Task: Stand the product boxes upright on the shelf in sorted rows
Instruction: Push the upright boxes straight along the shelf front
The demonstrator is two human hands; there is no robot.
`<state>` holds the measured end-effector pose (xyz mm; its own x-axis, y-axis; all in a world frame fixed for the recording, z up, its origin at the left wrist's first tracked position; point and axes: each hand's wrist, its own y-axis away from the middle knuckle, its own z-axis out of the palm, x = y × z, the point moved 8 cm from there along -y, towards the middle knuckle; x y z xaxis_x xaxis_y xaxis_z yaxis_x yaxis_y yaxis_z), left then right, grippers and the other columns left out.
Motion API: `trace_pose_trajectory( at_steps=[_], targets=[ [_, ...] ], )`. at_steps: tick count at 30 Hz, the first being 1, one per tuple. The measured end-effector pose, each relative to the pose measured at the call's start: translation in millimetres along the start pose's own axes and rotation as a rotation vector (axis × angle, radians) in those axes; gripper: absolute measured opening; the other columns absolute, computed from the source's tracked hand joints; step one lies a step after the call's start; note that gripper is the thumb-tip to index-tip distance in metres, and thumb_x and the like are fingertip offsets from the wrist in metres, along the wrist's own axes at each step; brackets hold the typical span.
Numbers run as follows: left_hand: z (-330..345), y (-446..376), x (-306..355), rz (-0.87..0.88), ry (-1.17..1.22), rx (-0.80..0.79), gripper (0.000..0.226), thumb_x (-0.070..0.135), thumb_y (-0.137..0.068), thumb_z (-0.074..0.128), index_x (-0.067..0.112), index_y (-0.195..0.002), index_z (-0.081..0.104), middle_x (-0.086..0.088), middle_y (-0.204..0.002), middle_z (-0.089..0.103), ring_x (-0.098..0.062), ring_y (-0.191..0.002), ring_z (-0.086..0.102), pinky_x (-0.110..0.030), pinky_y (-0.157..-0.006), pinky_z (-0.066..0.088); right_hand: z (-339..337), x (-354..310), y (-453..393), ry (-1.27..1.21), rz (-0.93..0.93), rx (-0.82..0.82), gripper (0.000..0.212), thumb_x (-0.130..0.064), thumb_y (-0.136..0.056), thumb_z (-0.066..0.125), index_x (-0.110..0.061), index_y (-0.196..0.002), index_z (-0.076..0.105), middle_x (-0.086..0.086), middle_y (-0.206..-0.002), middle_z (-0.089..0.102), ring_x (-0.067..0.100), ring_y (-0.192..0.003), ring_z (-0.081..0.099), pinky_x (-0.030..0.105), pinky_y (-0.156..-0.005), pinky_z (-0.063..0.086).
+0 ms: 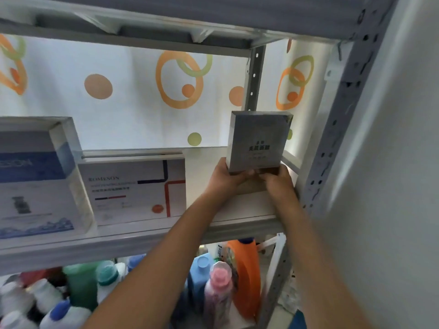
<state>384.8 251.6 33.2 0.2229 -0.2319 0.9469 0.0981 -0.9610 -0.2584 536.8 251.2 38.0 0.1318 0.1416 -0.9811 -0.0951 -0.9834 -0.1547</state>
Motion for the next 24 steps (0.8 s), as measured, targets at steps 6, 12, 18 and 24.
trace_pose_trajectory(
  at_steps=[6, 12, 18, 24],
  targets=[
    [0.1, 25.8, -0.8, -0.014, -0.099, -0.061, 0.075, 0.061, -0.063, 0.076, 0.023, -0.122, 0.051, 0.006, -0.111, 0.065, -0.012, -0.103, 0.062, -0.039, -0.089, 0.055, -6.3, 4.9, 32.6, 0.119, -0.076, 0.022, 0.062, -0.024, -0.086, 0.069, -0.022, -0.135, 0.031, -0.009, -0.121, 0.048, 0.012, -0.115, 0.044, 0.031, -0.095, 0.039],
    [-4.6, 62.1, 10.2, -0.059, -0.088, 0.000, 0.054, 0.039, -0.081, 0.074, 0.022, -0.120, 0.042, 0.005, -0.114, 0.059, -0.013, -0.102, 0.058, -0.021, -0.078, 0.050, -13.0, 8.7, 56.8, 0.033, -0.130, 0.051, 0.060, -0.031, -0.080, 0.078, -0.024, -0.129, 0.044, -0.010, -0.120, 0.057, 0.009, -0.112, 0.053, 0.025, -0.088, 0.041],
    [-11.6, 95.0, 18.6, -0.029, -0.017, 0.210, 0.044, 0.026, -0.091, 0.064, 0.030, -0.123, 0.034, 0.009, -0.120, 0.051, -0.011, -0.111, 0.054, -0.012, -0.078, 0.046, -7.1, 5.2, 59.1, 0.057, -0.144, 0.009, 0.054, -0.033, -0.081, 0.078, -0.030, -0.122, 0.042, -0.013, -0.112, 0.057, 0.005, -0.102, 0.053, 0.013, -0.071, 0.038],
    [-7.8, 118.4, 22.3, 0.022, -0.074, 0.241, 0.064, 0.019, -0.096, 0.051, 0.030, -0.149, 0.017, 0.007, -0.146, 0.039, -0.010, -0.127, 0.044, -0.028, -0.105, 0.041, -4.0, 6.3, 50.5, 0.027, -0.119, -0.019, 0.059, -0.028, -0.080, 0.078, -0.022, -0.128, 0.042, -0.011, -0.112, 0.059, 0.009, -0.106, 0.056, 0.018, -0.075, 0.043]
  ],
)
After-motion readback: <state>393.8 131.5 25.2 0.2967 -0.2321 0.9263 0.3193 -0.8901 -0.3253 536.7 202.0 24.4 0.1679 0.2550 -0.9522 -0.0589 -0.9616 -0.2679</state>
